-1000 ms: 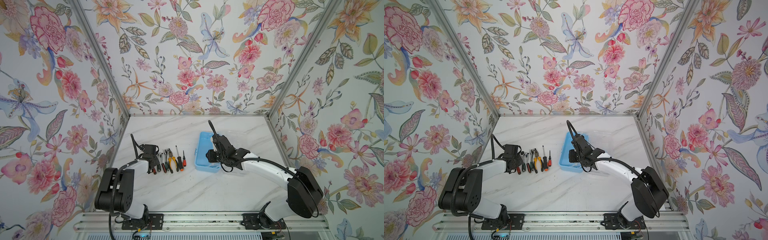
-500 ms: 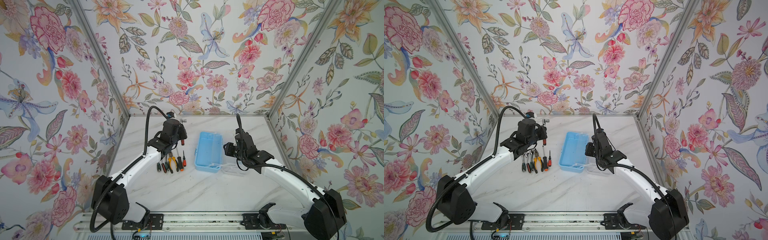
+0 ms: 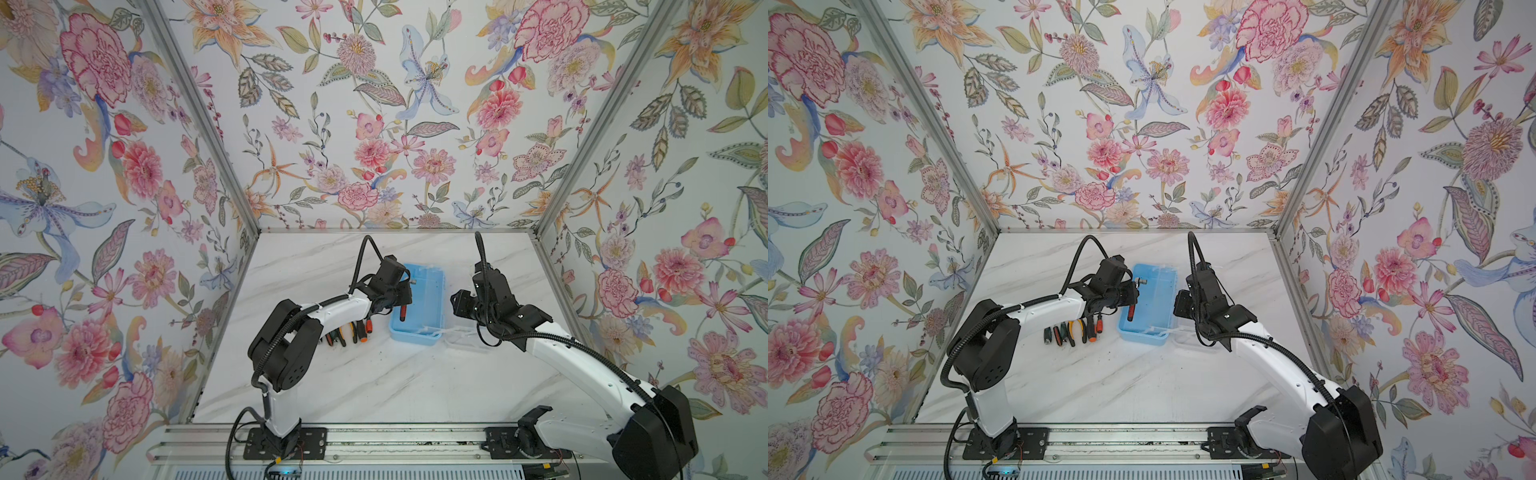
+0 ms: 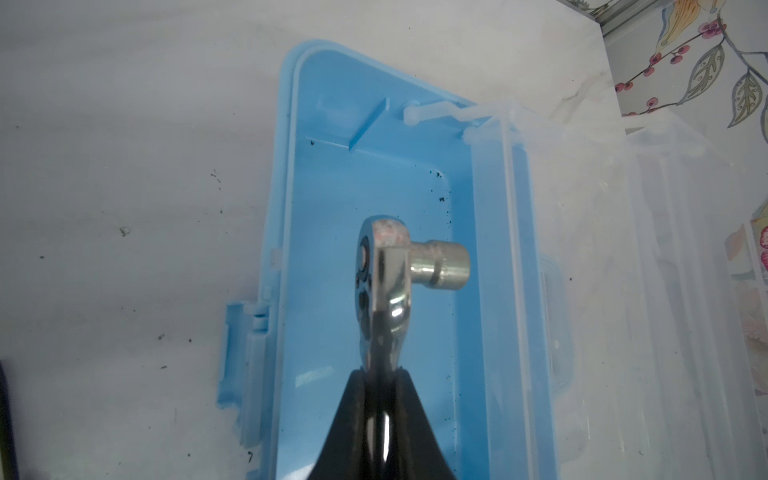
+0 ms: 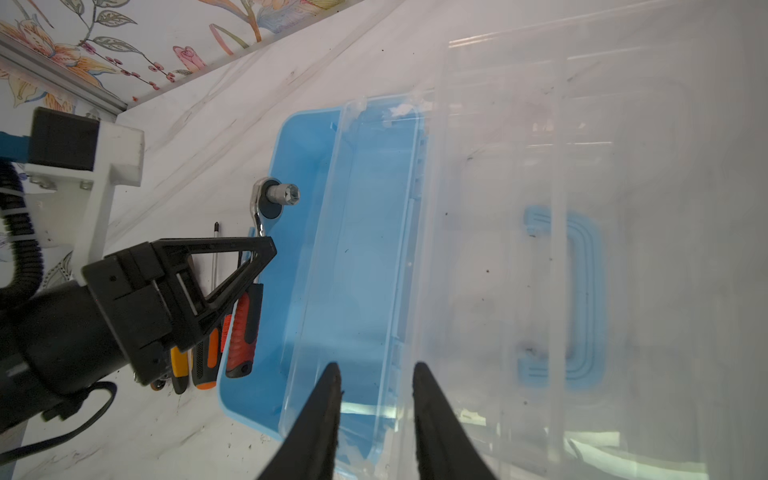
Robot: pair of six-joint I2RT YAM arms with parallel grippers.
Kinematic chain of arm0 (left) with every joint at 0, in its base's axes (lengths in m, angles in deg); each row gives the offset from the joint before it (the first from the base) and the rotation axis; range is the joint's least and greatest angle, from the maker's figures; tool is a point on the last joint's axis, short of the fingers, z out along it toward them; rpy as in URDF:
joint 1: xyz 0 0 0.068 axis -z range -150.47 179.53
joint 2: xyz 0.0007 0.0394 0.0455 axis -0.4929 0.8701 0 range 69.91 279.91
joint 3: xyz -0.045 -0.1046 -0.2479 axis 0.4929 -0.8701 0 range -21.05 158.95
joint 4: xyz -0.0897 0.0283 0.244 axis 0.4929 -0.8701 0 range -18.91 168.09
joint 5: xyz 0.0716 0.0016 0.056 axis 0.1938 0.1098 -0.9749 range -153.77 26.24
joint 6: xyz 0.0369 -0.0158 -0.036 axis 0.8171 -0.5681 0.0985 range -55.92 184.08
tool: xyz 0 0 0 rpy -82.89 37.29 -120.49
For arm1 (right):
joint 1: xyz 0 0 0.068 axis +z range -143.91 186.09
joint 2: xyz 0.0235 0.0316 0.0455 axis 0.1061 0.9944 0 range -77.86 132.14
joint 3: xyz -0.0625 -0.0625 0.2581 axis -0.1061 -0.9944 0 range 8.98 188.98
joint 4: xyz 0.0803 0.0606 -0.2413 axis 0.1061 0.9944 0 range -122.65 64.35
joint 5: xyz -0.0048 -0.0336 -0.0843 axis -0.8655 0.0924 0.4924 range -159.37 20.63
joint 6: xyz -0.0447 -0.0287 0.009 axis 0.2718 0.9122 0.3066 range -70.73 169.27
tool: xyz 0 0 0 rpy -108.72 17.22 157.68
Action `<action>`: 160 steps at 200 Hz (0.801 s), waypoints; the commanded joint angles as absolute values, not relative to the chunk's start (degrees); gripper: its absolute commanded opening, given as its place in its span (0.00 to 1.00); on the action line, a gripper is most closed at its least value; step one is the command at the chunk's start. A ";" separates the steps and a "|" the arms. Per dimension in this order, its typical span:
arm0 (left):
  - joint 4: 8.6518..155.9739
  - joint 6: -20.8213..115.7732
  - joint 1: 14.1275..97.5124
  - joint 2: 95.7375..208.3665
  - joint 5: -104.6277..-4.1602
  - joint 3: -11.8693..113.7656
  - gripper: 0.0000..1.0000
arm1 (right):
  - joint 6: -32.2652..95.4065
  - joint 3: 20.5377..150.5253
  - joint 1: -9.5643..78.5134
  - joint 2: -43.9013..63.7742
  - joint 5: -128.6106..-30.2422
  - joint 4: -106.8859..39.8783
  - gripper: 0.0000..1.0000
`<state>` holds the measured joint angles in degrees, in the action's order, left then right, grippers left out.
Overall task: Pack the tool kit
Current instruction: 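Lift the red-handled ratchet and carry it over the blue box, then lower the ratchet into the blue box and open the left gripper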
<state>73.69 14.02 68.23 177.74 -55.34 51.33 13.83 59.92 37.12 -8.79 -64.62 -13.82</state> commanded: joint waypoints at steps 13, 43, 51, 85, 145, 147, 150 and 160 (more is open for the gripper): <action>74.60 13.67 68.81 182.67 -56.38 56.06 0.00 | 13.22 58.98 36.94 -8.48 -64.82 -12.79 0.32; 72.15 16.96 69.25 185.21 -59.91 58.20 0.00 | 13.16 58.75 36.99 -8.52 -64.81 -12.79 0.32; 71.58 17.38 69.26 185.48 -60.61 58.45 0.00 | 13.11 58.64 36.96 -8.52 -64.80 -12.83 0.32; 69.92 18.69 69.23 186.96 -60.87 59.73 0.16 | 13.15 58.67 37.04 -8.08 -64.96 -13.18 0.32; 68.68 19.74 69.08 186.77 -61.26 61.69 0.29 | 13.98 60.44 37.29 -7.60 -65.41 -13.24 0.32; 68.62 19.82 69.08 186.73 -61.29 61.79 0.30 | 14.10 60.56 37.29 -7.56 -65.46 -13.19 0.32; 68.46 19.92 69.02 186.61 -61.30 61.99 0.30 | 14.26 60.84 37.37 -7.49 -65.57 -13.15 0.32; 67.87 20.47 68.85 185.86 -61.92 62.26 0.32 | 14.85 62.03 37.52 -7.34 -65.76 -12.73 0.32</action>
